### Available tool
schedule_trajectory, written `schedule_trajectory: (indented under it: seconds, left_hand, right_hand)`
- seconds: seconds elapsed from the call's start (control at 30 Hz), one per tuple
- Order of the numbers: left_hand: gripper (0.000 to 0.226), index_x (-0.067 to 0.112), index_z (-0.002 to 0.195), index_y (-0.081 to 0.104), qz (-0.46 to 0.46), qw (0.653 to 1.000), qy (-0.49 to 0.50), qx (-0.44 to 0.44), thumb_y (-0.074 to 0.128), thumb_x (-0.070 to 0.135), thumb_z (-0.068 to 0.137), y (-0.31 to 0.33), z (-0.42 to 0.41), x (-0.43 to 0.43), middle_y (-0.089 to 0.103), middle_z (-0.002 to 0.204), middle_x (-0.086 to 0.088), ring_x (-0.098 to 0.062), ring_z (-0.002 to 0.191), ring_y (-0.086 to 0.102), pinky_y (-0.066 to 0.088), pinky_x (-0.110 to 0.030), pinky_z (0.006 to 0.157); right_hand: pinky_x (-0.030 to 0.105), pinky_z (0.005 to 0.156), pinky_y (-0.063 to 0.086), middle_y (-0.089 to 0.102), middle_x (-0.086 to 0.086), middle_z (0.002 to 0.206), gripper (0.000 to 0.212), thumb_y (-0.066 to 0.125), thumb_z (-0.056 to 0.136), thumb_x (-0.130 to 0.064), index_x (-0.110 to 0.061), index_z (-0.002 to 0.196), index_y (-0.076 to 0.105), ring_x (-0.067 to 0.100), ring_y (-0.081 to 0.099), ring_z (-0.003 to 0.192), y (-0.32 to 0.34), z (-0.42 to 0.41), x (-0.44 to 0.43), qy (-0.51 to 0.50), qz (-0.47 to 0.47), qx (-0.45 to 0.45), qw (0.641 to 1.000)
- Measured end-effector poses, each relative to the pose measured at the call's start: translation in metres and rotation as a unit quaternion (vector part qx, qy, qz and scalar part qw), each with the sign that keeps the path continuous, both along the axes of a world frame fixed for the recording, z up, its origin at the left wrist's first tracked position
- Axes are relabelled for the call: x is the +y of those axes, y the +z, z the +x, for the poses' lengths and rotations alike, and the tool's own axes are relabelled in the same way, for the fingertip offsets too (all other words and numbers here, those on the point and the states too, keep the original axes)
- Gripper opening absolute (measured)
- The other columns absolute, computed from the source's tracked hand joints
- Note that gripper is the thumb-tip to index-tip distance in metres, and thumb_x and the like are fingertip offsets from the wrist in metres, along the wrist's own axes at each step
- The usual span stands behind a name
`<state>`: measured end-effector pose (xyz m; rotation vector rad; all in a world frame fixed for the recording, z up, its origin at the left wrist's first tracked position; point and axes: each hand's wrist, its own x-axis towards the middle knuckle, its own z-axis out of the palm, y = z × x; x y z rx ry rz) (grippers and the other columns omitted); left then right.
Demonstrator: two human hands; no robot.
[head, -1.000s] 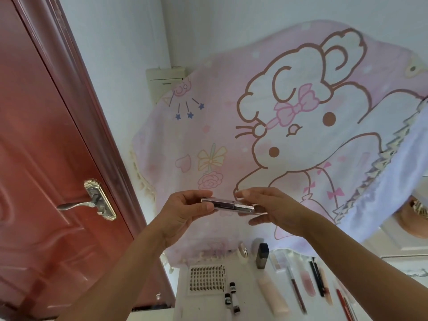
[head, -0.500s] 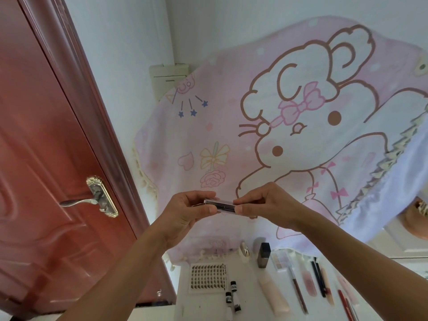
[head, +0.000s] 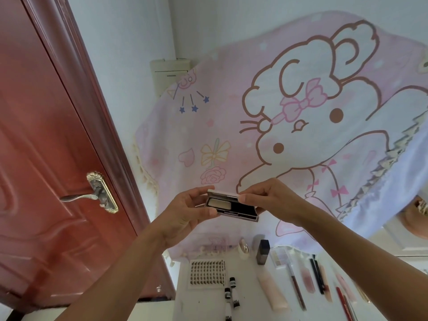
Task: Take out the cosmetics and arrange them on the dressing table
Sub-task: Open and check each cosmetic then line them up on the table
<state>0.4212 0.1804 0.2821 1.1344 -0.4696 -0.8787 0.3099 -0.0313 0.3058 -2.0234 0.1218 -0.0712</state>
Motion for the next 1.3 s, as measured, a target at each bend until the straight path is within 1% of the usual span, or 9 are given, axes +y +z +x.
schedule_trajectory:
  seconds: [0.1,0.43,0.6,0.73,0.83,0.93,1.03,1.2,1.3]
  left_hand:
    - [0.048,-0.004,0.124,0.055,-0.011,0.999,0.004,0.036,0.061,-0.008,0.076,-0.002,0.000,0.001,0.064,0.116,-0.025,-0.031,0.101,0.066,0.057,-0.033,0.083]
    - [0.061,0.003,0.127,0.055,0.075,0.997,0.021,-0.025,0.066,-0.019,0.071,-0.025,-0.003,0.010,0.069,0.108,-0.025,-0.031,0.094,0.070,0.058,-0.031,0.079]
    - [0.057,0.005,0.122,0.059,0.082,0.996,0.024,-0.035,0.066,-0.020,0.071,-0.033,-0.008,0.016,0.069,0.107,-0.025,-0.033,0.097,0.069,0.058,-0.030,0.079]
    - [0.058,0.009,0.121,0.060,0.094,0.994,0.020,-0.051,0.069,-0.018,0.070,-0.039,-0.008,0.018,0.071,0.105,-0.021,-0.033,0.099,0.069,0.058,-0.032,0.083]
    - [0.060,0.012,0.123,0.060,0.124,0.990,0.028,-0.064,0.070,-0.017,0.071,-0.045,-0.008,0.021,0.071,0.103,-0.020,-0.033,0.097,0.070,0.058,-0.031,0.080]
    - [0.058,0.016,0.120,0.062,0.149,0.986,0.032,-0.065,0.071,-0.016,0.072,-0.053,-0.009,0.027,0.072,0.100,-0.020,-0.032,0.093,0.071,0.058,-0.032,0.078]
    - [0.053,0.013,0.121,0.061,0.150,0.988,0.034,-0.021,0.066,-0.016,0.077,-0.069,-0.008,0.033,0.071,0.102,-0.022,-0.036,0.096,0.069,0.057,-0.041,0.086]
    - [0.030,-0.002,0.117,0.063,0.143,0.981,0.089,0.099,0.054,-0.009,0.089,-0.116,-0.011,0.051,0.070,0.105,-0.024,-0.031,0.094,0.070,0.059,-0.031,0.078]
    - [0.029,-0.012,0.117,0.060,0.171,0.965,0.144,0.140,0.053,-0.011,0.089,-0.158,-0.017,0.064,0.069,0.101,-0.026,-0.029,0.086,0.070,0.059,-0.032,0.076]
  right_hand:
    - [0.019,0.066,0.054,0.076,-0.001,0.083,0.017,0.063,0.094,-0.023,-0.017,0.096,0.078,0.011,0.070,0.077,-0.004,0.002,0.001,-0.014,0.008,-0.006,1.000]
    - [0.033,0.071,0.061,0.076,0.004,0.089,0.033,0.050,0.100,-0.036,-0.014,0.104,0.074,0.022,0.072,0.083,-0.012,0.011,-0.006,-0.091,0.068,0.042,0.993]
    - [0.030,0.070,0.059,0.071,-0.001,0.079,0.029,0.054,0.099,-0.032,-0.018,0.079,0.070,0.024,0.068,0.080,-0.016,0.017,-0.006,-0.131,0.102,0.049,0.985]
    - [0.028,0.066,0.050,0.067,0.011,0.084,0.028,0.057,0.097,-0.034,-0.014,0.083,0.071,0.029,0.057,0.077,-0.022,0.021,-0.007,-0.144,0.084,0.068,0.984]
    - [0.023,0.059,0.044,0.064,-0.009,0.062,0.028,0.058,0.097,-0.031,-0.011,0.084,0.071,0.018,0.050,0.066,-0.027,0.023,-0.007,-0.140,0.086,0.094,0.982]
    - [0.021,0.055,0.048,0.063,0.011,0.085,0.026,0.062,0.095,-0.030,-0.008,0.086,0.072,0.023,0.052,0.073,-0.037,0.028,-0.004,-0.142,0.080,0.093,0.982]
    - [0.020,0.055,0.052,0.062,0.021,0.092,0.024,0.062,0.095,-0.025,-0.006,0.086,0.073,0.022,0.057,0.074,-0.052,0.034,0.000,-0.127,0.063,0.094,0.985]
    - [0.025,0.055,0.056,0.068,0.010,0.076,0.019,0.062,0.095,-0.016,-0.007,0.084,0.073,0.015,0.062,0.061,-0.094,0.043,0.017,-0.098,0.047,0.116,0.987]
    - [0.024,0.053,0.054,0.063,0.028,0.083,0.019,0.064,0.095,-0.017,-0.001,0.090,0.074,0.021,0.060,0.058,-0.135,0.049,0.031,-0.089,0.040,0.137,0.986]
